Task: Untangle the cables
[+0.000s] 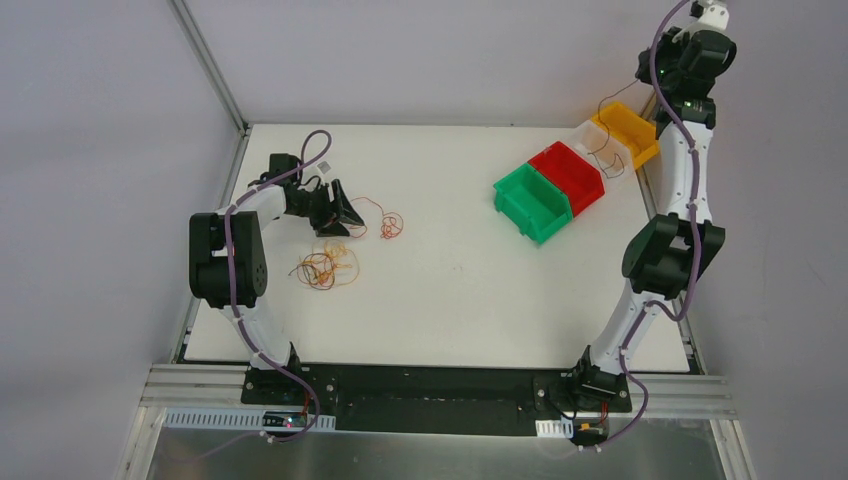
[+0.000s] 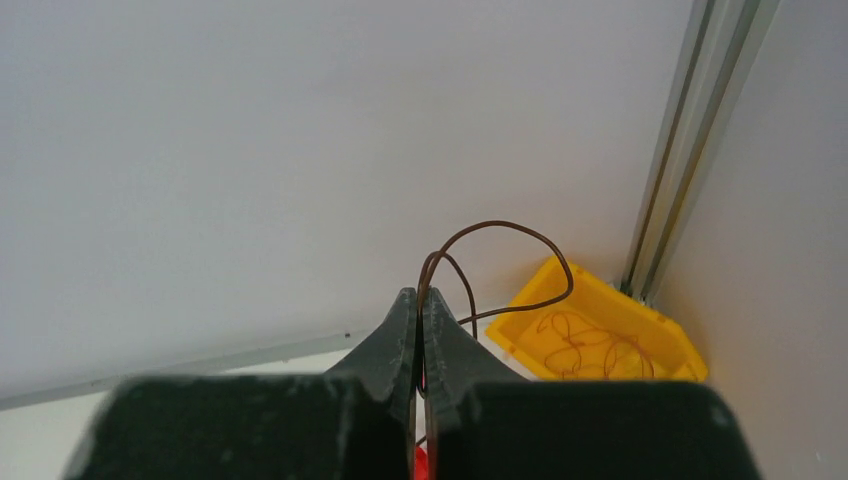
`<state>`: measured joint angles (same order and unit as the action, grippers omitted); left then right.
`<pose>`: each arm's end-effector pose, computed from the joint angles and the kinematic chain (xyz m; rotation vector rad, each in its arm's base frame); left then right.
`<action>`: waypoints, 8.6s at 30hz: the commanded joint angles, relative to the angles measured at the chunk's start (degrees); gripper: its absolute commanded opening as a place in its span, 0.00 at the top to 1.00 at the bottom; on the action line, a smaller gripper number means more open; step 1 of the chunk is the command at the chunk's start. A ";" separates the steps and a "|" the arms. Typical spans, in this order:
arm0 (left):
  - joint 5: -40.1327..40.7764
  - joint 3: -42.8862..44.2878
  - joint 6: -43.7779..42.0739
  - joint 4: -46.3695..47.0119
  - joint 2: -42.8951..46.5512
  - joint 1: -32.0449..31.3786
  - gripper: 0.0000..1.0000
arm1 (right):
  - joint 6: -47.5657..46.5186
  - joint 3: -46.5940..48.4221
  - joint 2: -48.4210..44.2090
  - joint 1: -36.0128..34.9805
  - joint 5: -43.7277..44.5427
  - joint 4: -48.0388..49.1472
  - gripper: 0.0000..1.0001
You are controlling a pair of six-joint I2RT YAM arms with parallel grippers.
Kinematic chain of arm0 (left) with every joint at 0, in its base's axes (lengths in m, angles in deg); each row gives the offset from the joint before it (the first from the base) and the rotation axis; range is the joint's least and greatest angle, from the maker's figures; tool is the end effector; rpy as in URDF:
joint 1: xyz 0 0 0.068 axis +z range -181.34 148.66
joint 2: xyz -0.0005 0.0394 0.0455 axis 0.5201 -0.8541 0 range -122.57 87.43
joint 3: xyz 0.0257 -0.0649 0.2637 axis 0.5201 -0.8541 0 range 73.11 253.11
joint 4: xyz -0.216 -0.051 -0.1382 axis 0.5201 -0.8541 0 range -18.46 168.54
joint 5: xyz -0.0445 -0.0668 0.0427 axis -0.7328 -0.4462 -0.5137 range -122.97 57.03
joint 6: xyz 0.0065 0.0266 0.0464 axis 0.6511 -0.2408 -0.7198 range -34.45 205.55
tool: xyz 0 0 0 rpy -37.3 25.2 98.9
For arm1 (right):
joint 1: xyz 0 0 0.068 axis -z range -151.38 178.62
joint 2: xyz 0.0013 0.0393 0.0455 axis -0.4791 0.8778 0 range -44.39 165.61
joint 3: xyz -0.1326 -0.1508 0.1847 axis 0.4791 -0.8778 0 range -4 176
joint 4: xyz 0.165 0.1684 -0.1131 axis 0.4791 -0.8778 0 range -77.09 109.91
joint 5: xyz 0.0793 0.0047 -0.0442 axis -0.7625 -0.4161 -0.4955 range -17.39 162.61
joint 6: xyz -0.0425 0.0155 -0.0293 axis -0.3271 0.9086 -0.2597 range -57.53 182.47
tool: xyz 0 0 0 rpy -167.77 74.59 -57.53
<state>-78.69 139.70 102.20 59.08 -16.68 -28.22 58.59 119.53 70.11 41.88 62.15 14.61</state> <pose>0.3700 -0.0054 0.1850 -0.1190 2.4649 -1.1105 0.4598 -0.1017 0.4586 -0.0234 1.5074 -0.1029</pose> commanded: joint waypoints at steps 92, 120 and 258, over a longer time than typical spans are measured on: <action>-6.86 6.23 -26.78 -25.22 8.77 1.81 0.44 | -7.83 -7.71 -6.41 -22.99 -24.56 -44.86 0.08; 1.35 -9.01 13.36 7.71 16.13 -13.22 1.00 | -6.56 -26.21 -12.70 -33.89 -25.65 -43.80 0.36; 4.55 60.45 10.54 26.06 17.88 0.63 1.00 | -12.72 -27.35 -2.37 -47.02 -20.49 -25.97 0.61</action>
<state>-61.68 200.40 104.01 76.22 -1.62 -27.50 45.98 88.47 75.71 -6.51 46.63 -17.65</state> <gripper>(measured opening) 0.010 0.284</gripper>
